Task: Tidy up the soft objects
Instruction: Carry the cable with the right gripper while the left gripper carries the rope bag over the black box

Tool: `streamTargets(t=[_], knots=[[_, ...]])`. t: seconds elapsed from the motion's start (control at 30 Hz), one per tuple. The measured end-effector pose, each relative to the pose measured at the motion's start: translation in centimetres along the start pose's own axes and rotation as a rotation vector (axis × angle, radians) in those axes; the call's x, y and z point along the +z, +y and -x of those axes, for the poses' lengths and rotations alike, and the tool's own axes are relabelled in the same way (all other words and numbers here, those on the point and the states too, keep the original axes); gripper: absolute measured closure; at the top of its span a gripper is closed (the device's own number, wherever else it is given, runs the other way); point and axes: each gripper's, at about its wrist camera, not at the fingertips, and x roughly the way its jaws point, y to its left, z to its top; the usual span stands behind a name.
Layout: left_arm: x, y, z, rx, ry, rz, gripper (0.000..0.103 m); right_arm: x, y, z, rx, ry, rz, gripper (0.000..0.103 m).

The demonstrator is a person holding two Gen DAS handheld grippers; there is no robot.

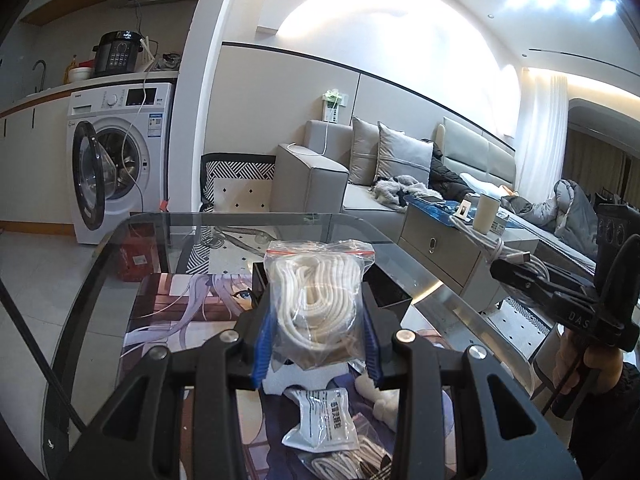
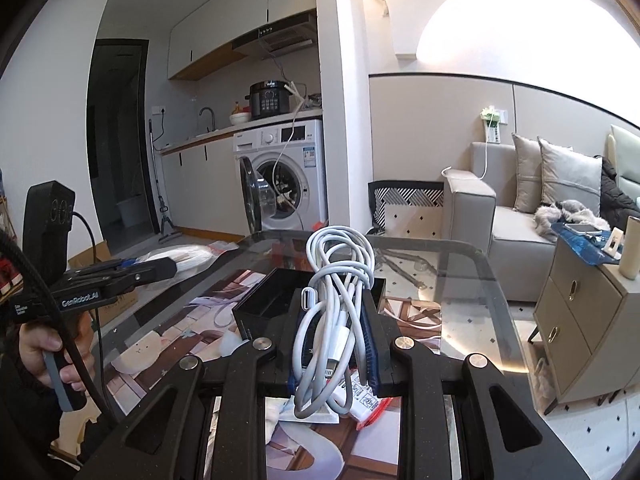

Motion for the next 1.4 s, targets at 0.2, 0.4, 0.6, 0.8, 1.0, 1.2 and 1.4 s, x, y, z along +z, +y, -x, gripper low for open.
streamTargets(t=[0.2,0.4,0.6,0.8,1.0,1.2,1.4], knots=[[0.8,-0.2,-2.0,0.020,-0.004,0.001,0.067,0.4,0.3,-2.5,0.028,0.039,0.006,0.079],[1.6,-0.4,-3.9,0.033,-0.010,-0.009,0.067,0.8,0.1,-5.1,0.051,0.080,0.010,0.079],[2.1,-0.1,-5.9,0.050,0.003,0.016,0.067,1.3,-0.2,-8.3,0.074,0.137,-0.009,0.079],[2.0,-0.2,-7.8,0.063,0.028,0.023,0.067,1.7,-0.5,-11.3,0.071,0.198,-0.007,0.079],[1.7,0.3,-10.2,0.089,0.071,0.045,0.067,1.5,-1.1,-14.3,0.071,0.258,-0.001,0.079],[0.9,0.5,-12.4,0.103,0.114,0.048,0.067,1.1,-1.4,-17.1,0.077,0.310,0.013,0.079],[0.4,0.2,-14.0,0.109,0.153,0.030,0.067,0.7,-2.2,-19.7,0.074,0.366,0.038,0.079]])
